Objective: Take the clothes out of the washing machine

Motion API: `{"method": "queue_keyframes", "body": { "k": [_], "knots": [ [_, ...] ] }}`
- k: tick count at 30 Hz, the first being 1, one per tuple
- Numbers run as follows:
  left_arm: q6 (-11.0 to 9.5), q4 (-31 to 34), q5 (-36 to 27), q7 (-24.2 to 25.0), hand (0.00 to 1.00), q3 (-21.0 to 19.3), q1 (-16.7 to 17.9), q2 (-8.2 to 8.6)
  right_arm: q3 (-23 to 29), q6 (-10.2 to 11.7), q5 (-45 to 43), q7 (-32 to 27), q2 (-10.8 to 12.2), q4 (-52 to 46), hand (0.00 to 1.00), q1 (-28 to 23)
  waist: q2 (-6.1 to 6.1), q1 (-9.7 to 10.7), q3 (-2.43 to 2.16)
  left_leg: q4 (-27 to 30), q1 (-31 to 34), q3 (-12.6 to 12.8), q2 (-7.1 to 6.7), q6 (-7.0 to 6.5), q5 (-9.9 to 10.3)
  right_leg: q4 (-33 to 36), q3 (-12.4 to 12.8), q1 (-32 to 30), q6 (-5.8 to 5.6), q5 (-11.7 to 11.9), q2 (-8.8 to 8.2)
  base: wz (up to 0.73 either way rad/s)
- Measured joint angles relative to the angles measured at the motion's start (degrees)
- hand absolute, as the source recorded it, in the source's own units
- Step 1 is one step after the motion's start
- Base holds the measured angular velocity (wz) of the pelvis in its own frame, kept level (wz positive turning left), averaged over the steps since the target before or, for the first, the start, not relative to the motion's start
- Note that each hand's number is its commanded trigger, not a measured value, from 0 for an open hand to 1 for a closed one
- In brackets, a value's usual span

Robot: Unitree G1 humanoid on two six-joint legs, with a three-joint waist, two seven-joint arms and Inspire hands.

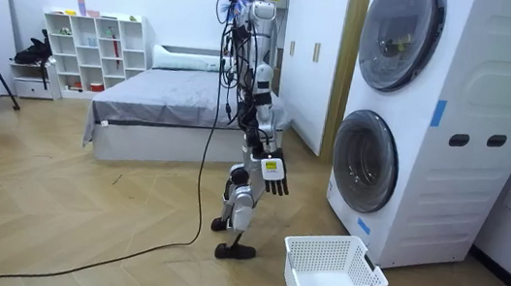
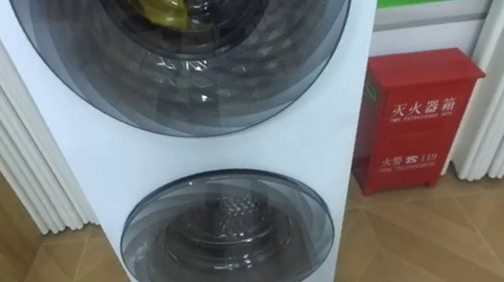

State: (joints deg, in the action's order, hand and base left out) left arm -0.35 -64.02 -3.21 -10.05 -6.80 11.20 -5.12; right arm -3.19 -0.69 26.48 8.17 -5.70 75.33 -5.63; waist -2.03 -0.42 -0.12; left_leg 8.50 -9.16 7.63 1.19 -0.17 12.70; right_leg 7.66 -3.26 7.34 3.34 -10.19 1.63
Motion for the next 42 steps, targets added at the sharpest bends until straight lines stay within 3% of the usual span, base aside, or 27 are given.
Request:
{"method": "queue_keyframes", "body": {
  "k": [1,3,9,12,13,14,18,19,21,22,24,28,32,35,38,42],
  "knots": [
    [0.01,0.01,0.0,-0.3,0.0,-0.01,0.02,0.0,-0.03,0.0,0.0,-0.02,0.0,-0.01,0.0,0.02,-0.36,0.0,0.22,0.0,-0.01,0.07,0.01,0.0,0.0,0.01,0.0,0.0,0.0,0.0,0.0,0.0],
    [0.02,0.01,0.0,-0.61,0.0,-0.01,0.06,0.0,-0.03,0.02,0.0,-0.07,0.0,-0.01,0.0,0.02,-0.09,-0.01,0.06,-0.01,-0.01,0.08,0.01,0.0,0.0,0.0,0.02,0.0,0.0,0.0,0.0,0.0],
    [0.16,-0.01,0.02,-0.77,0.0,-0.01,-0.1,-0.05,-0.05,-0.08,0.36,-0.03,0.02,0.06,0.0,0.03,-0.43,0.02,0.32,-0.01,0.12,0.0,0.01,0.0,0.0,-0.11,-0.07,-0.04,0.0,-0.01,-0.02,0.0],
    [0.3,-0.02,-0.62,-1.01,0.0,0.0,-0.1,-0.04,-0.03,-0.05,0.48,-0.19,0.02,0.24,0.0,0.07,-0.38,-0.04,0.28,-0.03,0.04,0.28,0.01,0.0,0.0,-0.01,0.07,-0.05,0.0,-0.01,0.0,0.0],
    [0.32,-0.11,-1.26,-1.01,0.0,0.09,-0.15,-0.04,-0.06,-0.04,1.15,-0.6,0.02,0.26,0.0,0.04,-0.05,-0.05,0.05,-0.03,0.01,0.29,0.0,0.0,0.0,0.07,0.06,0.0,0.0,-0.01,-0.01,0.0],
    [0.31,-0.12,-1.41,-0.96,0.0,0.22,-0.18,-0.05,-0.06,-0.09,2.08,-1.0,0.02,0.29,0.0,0.02,-0.33,-0.04,0.24,-0.03,0.01,0.31,0.0,0.0,0.0,0.07,-0.02,0.02,0.0,0.0,-0.02,0.0],
    [0.31,-0.13,-1.21,0.02,0.0,0.14,-0.19,-0.16,0.54,-0.26,2.63,-1.77,0.02,-0.53,0.0,0.3,0.18,-0.03,0.09,-0.03,0.06,0.2,-0.02,0.0,0.0,0.02,-0.1,0.04,0.0,-0.01,-0.09,0.0],
    [0.31,-0.12,-1.22,0.77,0.0,0.19,-0.2,-0.3,0.68,-0.7,2.5,-2.16,-0.16,-1.23,0.0,0.57,-0.03,-0.04,0.33,-0.01,0.08,0.17,-0.03,0.0,0.0,0.04,-0.11,0.03,-0.01,-0.01,-0.09,0.0],
    [0.25,-0.13,-1.13,1.64,0.0,0.06,-0.49,-0.38,1.03,-0.74,2.33,-2.55,-0.78,-2.84,0.0,1.26,0.08,-0.06,0.36,0.02,0.01,0.07,-0.04,0.0,0.0,0.06,0.02,-0.06,-0.01,-0.01,-0.11,-0.03],
    [0.15,-0.14,-0.82,2.22,0.0,-0.38,-0.8,-0.37,2.97,-0.99,2.14,-3.09,-1.25,-5.58,0.0,1.92,0.14,-0.1,0.72,0.04,-0.09,0.1,-0.04,-0.02,-0.01,0.17,0.12,-0.12,-0.02,-0.01,-0.13,-0.07],
    [-0.16,0.01,-0.62,3.04,0.0,-1.06,-0.99,-0.55,5.35,-1.87,1.07,-4.68,-2.19,-14.46,0.0,2.48,0.02,0.03,1.0,0.25,0.14,0.18,-0.07,-0.04,-0.03,0.44,0.15,-0.44,-0.02,-0.01,-0.19,-0.06],
    [-0.2,-0.09,-0.6,3.51,0.0,-0.86,-2.15,-1.66,7.0,-0.87,0.08,-8.69,-5.29,-24.58,0.0,14.71,-0.74,-0.54,1.11,0.97,0.62,0.1,-0.03,-0.03,-0.03,1.0,-0.21,-0.85,-0.01,-0.01,-0.17,0.03],
    [1.04,0.3,0.38,3.77,0.0,0.18,-2.35,-2.39,7.13,-0.41,-1.22,-11.99,-7.47,-35.54,0.0,24.52,-2.11,-1.86,0.23,0.97,1.14,-0.09,0.07,-0.02,-0.04,1.02,-0.75,-1.1,0.13,0.09,-0.08,0.05],
    [2.59,0.49,0.31,3.77,0.0,0.33,-2.39,-2.93,7.05,-0.62,-1.19,-13.99,-7.82,-40.71,0.0,27.48,-2.68,-3.42,-0.19,0.93,1.05,-0.49,0.17,-0.02,-0.04,1.27,-2.14,-0.97,0.08,0.13,-0.09,0.05],
    [3.25,0.63,0.73,3.77,0.0,0.24,-2.42,-2.93,6.94,-0.84,-1.32,-15.19,-7.88,-42.61,0.0,28.26,-2.72,-3.6,-0.21,0.87,0.9,-1.57,0.1,-0.02,-0.04,1.08,-4.01,-0.4,0.0,0.16,-0.29,0.15],
    [4.71,2.64,1.64,3.44,0.0,0.06,-1.33,-2.98,6.97,-3.48,-1.35,-16.8,-8.21,-44.59,0.0,29.48,-2.79,-4.22,-0.23,0.73,1.0,-1.62,0.12,-0.02,-0.04,1.11,-5.17,-0.62,0.0,0.16,-0.36,-0.07]
  ]
}}
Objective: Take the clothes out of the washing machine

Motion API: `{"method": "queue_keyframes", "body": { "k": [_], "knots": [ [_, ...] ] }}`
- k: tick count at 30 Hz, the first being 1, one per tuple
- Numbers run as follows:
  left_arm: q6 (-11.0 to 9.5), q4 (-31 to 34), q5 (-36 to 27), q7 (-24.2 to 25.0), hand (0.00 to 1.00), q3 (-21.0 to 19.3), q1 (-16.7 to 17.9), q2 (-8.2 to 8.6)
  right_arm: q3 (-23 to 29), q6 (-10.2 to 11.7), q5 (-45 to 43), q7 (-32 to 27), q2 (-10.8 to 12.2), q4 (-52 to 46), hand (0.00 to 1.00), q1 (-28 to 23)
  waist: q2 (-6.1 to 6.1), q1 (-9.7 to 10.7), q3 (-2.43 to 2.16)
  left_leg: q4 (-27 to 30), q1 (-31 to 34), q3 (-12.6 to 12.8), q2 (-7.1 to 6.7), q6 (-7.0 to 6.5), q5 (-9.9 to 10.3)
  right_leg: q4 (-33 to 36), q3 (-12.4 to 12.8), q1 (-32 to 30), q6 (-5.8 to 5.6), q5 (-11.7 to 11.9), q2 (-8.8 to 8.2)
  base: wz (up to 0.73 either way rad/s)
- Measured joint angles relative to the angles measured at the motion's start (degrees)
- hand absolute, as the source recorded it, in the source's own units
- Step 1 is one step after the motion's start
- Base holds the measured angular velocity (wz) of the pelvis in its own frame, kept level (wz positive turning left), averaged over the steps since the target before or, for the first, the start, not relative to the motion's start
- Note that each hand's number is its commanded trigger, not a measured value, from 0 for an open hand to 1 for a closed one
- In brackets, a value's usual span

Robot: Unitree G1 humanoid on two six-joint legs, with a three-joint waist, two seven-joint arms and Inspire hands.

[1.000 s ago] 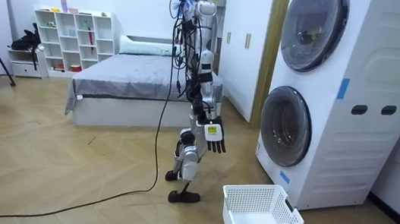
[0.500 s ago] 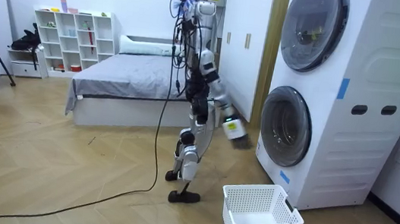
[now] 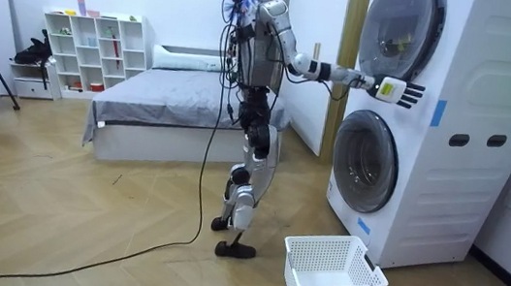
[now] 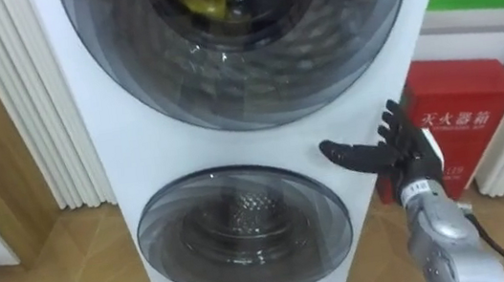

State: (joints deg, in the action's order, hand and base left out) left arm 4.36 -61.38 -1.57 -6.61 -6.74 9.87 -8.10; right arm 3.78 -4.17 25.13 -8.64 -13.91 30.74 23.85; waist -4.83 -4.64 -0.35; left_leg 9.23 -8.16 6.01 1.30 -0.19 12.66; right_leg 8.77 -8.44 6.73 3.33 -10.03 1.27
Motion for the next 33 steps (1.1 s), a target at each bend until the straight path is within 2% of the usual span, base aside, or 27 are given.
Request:
{"method": "queue_keyframes", "body": {
  "k": [2,4,5,7,12,14,17,25,33],
  "knots": [
    [0.73,0.07,0.14,-0.03,0.0,-0.13,0.03,-0.05,0.02,-1.48,0.39,-1.4,-1.32,0.07,0.0,3.34,-0.03,-0.02,0.02,-0.16,0.23,0.03,0.0,0.0,0.0,0.04,-0.19,-0.06,0.0,0.0,0.01,-0.04],
    [1.22,0.09,0.14,-0.04,0.0,-0.13,0.06,-0.21,0.0,-1.52,0.62,-2.13,-2.84,0.07,0.0,5.5,-0.17,-0.07,0.04,-0.2,0.15,0.04,0.0,0.0,0.0,0.04,-0.22,0.04,0.0,0.0,0.02,0.0],
    [1.62,0.1,0.11,-0.04,0.0,-0.08,-0.08,-0.45,-0.06,-1.54,0.62,-2.51,-3.95,0.07,0.0,6.9,-0.44,-0.21,0.2,-0.21,0.03,0.1,0.0,0.0,0.0,0.03,-0.26,0.11,0.0,0.0,0.03,0.0],
    [1.63,0.15,0.11,-0.04,0.0,-0.05,-0.25,-0.96,-0.35,-2.79,0.53,-2.84,-4.53,0.43,0.0,7.55,-1.14,-0.22,0.54,-0.2,-0.06,0.12,0.03,0.0,0.0,0.0,-0.22,-0.12,0.0,0.0,0.09,-0.03],
    [2.91,1.85,2.48,-0.06,0.0,-0.02,0.42,-1.56,-0.32,-3.49,-0.46,-2.8,-6.28,0.23,0.0,10.44,-1.56,0.05,0.4,-0.14,2.23,0.04,-0.13,0.0,-0.01,0.18,-0.59,-2.12,0.0,0.0,-0.11,-0.04],
    [3.82,2.51,2.8,-0.06,0.0,0.04,0.86,-2.2,-0.35,-5.11,0.04,-3.24,-6.79,0.14,0.0,11.11,-1.94,0.36,0.13,0.07,2.48,0.0,-0.1,-0.01,-0.01,0.22,-1.13,-2.13,0.0,0.0,-0.14,0.09],
    [4.63,2.97,4.5,-0.06,0.0,0.1,1.24,-2.17,-0.76,-6.62,1.48,-3.6,-7.56,0.34,0.0,12.64,-2.12,0.43,0.04,0.21,2.69,-0.02,-0.04,0.0,-0.02,0.3,-1.39,-2.4,0.0,0.01,-0.15,0.0],
    [5.72,3.84,6.93,-0.08,0.0,0.05,2.21,-2.52,-2.58,-6.94,1.84,-3.76,-11.4,0.28,0.0,13.95,-2.53,0.0,-0.23,0.37,2.89,-0.02,0.1,0.02,-0.04,0.95,-2.79,-2.85,0.01,0.01,-0.26,0.0],
    [6.42,5.39,6.87,-0.08,0.0,0.47,2.89,-3.7,-3.76,-7.71,0.01,-5.5,-11.6,-2.69,0.0,15.56,-2.75,0.53,-0.18,0.34,2.76,-0.02,0.08,0.02,-0.05,1.06,-2.76,-2.78,0.01,0.01,-0.25,0.0]
  ]
}}
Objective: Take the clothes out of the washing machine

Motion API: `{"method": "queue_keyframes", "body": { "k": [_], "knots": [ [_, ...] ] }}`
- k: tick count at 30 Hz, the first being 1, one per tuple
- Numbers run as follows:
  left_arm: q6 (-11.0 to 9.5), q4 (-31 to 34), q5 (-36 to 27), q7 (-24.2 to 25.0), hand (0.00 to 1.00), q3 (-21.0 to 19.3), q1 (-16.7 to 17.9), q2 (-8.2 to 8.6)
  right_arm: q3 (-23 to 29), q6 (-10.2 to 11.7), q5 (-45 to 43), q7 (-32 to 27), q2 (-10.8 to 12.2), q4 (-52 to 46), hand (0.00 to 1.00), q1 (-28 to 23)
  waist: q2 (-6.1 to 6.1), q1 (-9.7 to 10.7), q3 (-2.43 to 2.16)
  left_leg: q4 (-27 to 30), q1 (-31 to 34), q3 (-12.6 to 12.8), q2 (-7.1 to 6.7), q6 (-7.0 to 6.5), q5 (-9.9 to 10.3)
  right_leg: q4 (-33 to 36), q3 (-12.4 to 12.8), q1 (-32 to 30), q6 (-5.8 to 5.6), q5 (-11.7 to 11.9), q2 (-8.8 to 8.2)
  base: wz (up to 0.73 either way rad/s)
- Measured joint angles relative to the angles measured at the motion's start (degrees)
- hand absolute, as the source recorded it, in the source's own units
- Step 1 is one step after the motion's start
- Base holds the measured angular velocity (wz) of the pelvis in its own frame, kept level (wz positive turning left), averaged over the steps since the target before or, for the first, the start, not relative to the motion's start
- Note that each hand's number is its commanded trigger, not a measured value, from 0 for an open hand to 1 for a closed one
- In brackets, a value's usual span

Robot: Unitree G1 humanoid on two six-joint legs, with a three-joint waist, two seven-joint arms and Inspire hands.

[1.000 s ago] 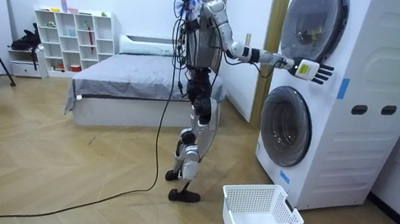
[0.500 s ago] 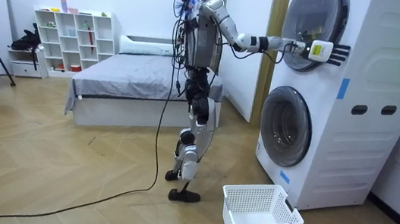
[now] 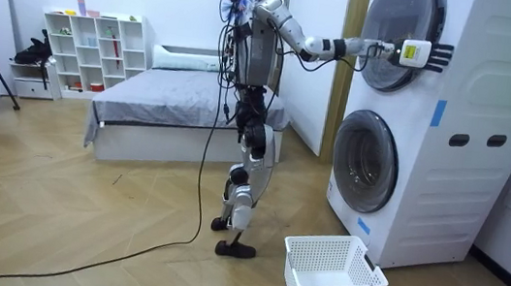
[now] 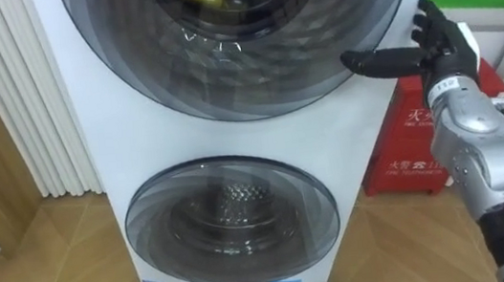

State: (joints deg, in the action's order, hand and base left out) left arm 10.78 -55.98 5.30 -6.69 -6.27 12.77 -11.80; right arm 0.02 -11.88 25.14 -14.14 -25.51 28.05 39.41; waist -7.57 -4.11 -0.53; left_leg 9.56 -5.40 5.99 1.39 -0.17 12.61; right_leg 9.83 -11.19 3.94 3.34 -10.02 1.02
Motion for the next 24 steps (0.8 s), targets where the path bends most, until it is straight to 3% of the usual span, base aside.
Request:
{"method": "queue_keyframes", "body": {
  "k": [11,24],
  "knots": [
    [-1.32,-0.24,-0.09,0.0,0.0,0.37,-0.74,-0.1,-1.06,-0.04,-2.94,-0.08,-0.36,-11.44,0.0,0.03,-0.78,0.71,0.35,-0.03,-0.18,0.02,0.01,0.0,0.0,-0.07,0.23,0.06,0.0,0.0,0.07,0.0],
    [-1.28,-0.11,-0.16,-0.23,0.0,1.18,0.07,-0.04,-1.61,0.02,-2.94,-0.19,-0.53,-13.32,0.0,0.04,-0.63,0.26,0.46,-0.04,-0.36,0.21,0.02,0.0,0.0,-0.1,0.32,0.14,0.0,0.0,0.1,0.0]
  ]
}}
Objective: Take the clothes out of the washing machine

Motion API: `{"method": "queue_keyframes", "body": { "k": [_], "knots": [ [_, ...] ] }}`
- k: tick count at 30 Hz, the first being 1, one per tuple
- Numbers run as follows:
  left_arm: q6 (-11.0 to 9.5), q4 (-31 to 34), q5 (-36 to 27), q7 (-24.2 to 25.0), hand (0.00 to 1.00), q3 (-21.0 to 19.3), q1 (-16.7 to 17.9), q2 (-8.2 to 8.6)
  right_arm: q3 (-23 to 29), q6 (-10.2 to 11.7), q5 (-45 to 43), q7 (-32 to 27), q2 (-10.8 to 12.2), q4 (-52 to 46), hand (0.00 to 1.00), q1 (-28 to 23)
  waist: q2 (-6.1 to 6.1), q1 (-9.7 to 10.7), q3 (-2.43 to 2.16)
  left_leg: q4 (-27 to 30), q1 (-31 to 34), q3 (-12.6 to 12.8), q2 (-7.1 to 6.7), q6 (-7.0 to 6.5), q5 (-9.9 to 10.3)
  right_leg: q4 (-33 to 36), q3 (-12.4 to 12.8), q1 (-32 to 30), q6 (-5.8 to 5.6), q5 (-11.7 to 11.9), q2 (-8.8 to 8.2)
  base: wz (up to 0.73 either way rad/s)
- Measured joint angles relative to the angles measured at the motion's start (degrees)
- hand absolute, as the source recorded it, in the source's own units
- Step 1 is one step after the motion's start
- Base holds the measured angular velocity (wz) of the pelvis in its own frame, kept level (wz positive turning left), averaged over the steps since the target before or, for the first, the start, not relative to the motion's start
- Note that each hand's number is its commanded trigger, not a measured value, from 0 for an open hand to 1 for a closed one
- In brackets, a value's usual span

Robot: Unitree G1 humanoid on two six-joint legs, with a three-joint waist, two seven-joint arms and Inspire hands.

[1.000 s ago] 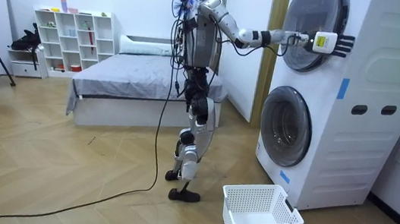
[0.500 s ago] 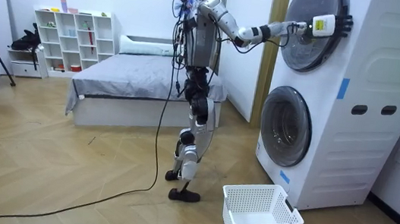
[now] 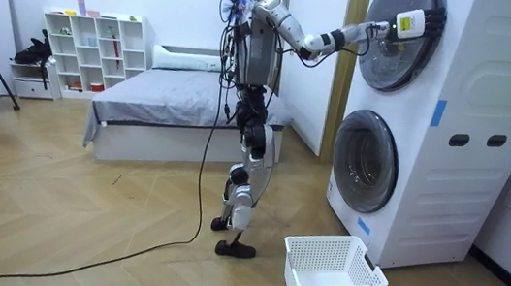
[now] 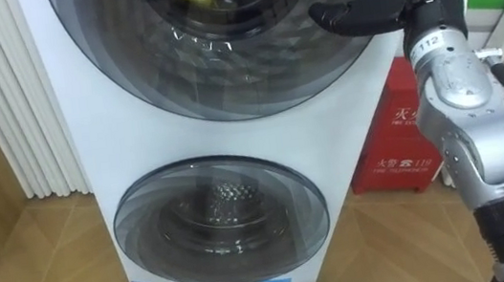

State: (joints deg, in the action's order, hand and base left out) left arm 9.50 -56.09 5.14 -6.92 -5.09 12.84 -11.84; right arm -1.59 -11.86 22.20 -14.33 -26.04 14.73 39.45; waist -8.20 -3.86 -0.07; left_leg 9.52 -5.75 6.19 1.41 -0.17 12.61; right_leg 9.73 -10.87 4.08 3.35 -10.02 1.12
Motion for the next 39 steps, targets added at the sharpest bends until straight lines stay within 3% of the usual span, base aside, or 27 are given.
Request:
{"method": "queue_keyframes", "body": {
  "k": [5,18,26,30,34,39],
  "knots": [
    [0.17,0.0,0.07,-1.58,0.0,0.89,0.11,0.22,-0.21,0.07,-2.7,0.02,-0.13,0.04,0.0,0.0,0.29,-0.83,0.2,0.03,0.07,0.37,0.04,0.0,0.0,0.0,0.02,-0.23,0.02,0.01,0.0,-0.04],
    [0.34,-0.03,0.04,-3.36,0.0,3.17,-0.2,0.14,-1.6,0.46,-6.86,0.96,-0.67,-0.67,0.0,-0.61,0.62,-0.44,0.23,0.04,-0.23,1.08,0.09,0.01,0.0,0.0,0.01,-0.01,0.03,0.02,0.02,-0.01],
    [-1.3,-1.32,-0.06,-3.55,0.0,3.13,0.35,-0.43,-1.16,1.03,-9.5,2.6,-0.69,-16.27,0.0,-11.65,1.33,0.73,0.12,-0.14,-1.23,1.56,0.61,0.01,0.0,0.03,-0.18,0.33,0.03,0.02,0.08,-0.09],
    [-1.33,-1.42,0.02,-3.7,0.0,3.01,0.32,-0.32,-1.05,1.02,-9.52,4.97,-0.7,-21.3,0.0,-13.31,1.41,2.43,0.05,-0.13,-0.84,1.7,0.71,0.02,0.01,0.11,-0.07,-0.18,0.26,0.15,0.19,-0.06],
    [-2.63,-1.31,-0.05,-3.94,0.0,1.79,0.44,-0.14,0.71,0.93,-11.42,7.41,-0.72,-29.44,0.0,-14.71,1.6,3.76,-0.15,-0.12,-0.83,1.84,0.78,0.04,0.02,0.25,0.05,-0.3,0.28,0.17,0.19,0.0],
    [-4.56,-1.45,-1.16,-4.19,0.0,1.85,0.35,0.02,0.81,2.44,-12.65,8.31,-0.92,-36.55,0.0,-14.78,1.62,3.75,-0.4,-0.11,-1.03,1.93,0.82,0.04,0.01,0.26,0.49,-0.19,0.38,0.23,0.23,-0.01]
  ]
}}
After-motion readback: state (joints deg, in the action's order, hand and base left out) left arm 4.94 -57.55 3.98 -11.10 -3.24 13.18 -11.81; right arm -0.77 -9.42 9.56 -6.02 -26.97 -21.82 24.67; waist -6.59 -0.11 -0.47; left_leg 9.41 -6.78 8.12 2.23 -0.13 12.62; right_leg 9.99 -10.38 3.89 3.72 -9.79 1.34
